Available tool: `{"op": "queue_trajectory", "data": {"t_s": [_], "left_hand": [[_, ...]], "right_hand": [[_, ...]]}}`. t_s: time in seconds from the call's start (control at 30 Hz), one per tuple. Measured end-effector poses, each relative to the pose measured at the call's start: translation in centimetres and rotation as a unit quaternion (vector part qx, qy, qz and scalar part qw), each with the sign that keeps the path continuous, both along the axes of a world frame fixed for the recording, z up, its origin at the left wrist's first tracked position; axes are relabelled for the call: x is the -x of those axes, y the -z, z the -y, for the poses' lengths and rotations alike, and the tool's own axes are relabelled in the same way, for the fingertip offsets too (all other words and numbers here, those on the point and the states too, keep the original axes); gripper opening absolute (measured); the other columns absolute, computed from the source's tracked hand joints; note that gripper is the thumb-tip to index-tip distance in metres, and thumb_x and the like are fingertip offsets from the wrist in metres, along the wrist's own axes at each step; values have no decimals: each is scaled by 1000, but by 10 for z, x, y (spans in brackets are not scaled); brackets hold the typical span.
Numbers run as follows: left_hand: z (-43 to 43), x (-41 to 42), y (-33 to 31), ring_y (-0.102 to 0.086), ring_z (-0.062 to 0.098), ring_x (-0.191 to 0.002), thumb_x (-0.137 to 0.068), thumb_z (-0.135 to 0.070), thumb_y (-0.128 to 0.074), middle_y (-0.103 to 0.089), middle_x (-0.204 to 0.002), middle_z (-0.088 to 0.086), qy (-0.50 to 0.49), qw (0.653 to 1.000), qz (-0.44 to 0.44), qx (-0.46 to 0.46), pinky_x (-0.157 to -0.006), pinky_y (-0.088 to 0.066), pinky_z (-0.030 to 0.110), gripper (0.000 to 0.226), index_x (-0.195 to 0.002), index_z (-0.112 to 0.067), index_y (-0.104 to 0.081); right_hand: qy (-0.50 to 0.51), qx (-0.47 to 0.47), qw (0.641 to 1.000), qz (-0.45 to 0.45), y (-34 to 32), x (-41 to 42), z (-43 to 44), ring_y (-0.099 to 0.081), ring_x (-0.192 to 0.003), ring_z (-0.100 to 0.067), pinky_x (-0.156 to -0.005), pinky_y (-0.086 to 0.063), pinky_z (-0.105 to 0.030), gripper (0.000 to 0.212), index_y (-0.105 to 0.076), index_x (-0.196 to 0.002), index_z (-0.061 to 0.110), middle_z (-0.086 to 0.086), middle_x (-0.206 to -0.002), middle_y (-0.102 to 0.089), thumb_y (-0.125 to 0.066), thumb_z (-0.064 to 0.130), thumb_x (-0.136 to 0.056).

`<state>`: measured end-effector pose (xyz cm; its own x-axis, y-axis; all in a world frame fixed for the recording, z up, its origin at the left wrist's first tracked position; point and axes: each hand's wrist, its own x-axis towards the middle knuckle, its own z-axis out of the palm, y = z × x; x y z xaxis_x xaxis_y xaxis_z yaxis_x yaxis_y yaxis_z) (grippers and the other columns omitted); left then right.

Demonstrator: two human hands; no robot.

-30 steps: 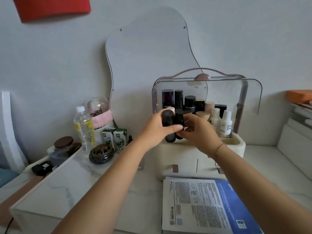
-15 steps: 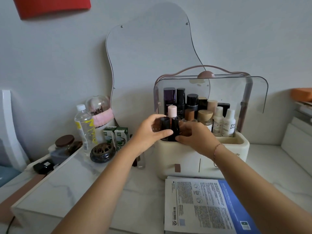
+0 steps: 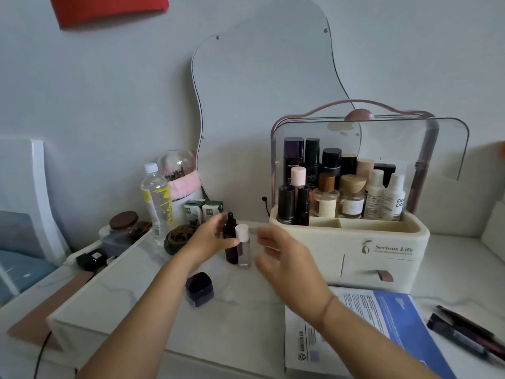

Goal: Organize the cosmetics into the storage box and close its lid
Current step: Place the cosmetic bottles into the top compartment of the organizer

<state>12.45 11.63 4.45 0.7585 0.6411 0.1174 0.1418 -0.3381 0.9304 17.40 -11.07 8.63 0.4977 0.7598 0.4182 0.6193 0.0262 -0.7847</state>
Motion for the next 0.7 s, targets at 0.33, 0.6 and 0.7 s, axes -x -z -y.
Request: {"op": "queue_trajectory", "data": {"t_s": [0.33,0.6,0.7], "left_hand": [[-3,-5,15,-63,23,-109,-79,1,-70,-69,-110,6,26,999,4,21,-101,-46,43,46,-120,-16,-59],[12,24,8,-66,12,-104,-71,-15,-81,-73,-105,-7,49,998,49,15,-91,-52,25,47,-114,-23,-64],[36,40,-16,-67,9,-103,-64,-25,-83,-73,-107,-7,68,995,73,-15,-85,-51,21,50,-111,-29,-64]], "right_hand": [[110,129,967,-188,42,-3,-104,-51,-118,-26,-87,-39,-28,42,-32,-131,10,-12,-131,-49,-45,7,-91],[79,47,976,-195,44,-1,-94,-57,-88,-12,-64,-41,-11,20,-52,-108,16,8,-92,-60,-49,9,-89],[27,-21,987,-160,30,7,-57,-59,-82,-3,-65,-45,-7,15,-53,-100,23,11,-87,-64,-55,13,-89]]}}
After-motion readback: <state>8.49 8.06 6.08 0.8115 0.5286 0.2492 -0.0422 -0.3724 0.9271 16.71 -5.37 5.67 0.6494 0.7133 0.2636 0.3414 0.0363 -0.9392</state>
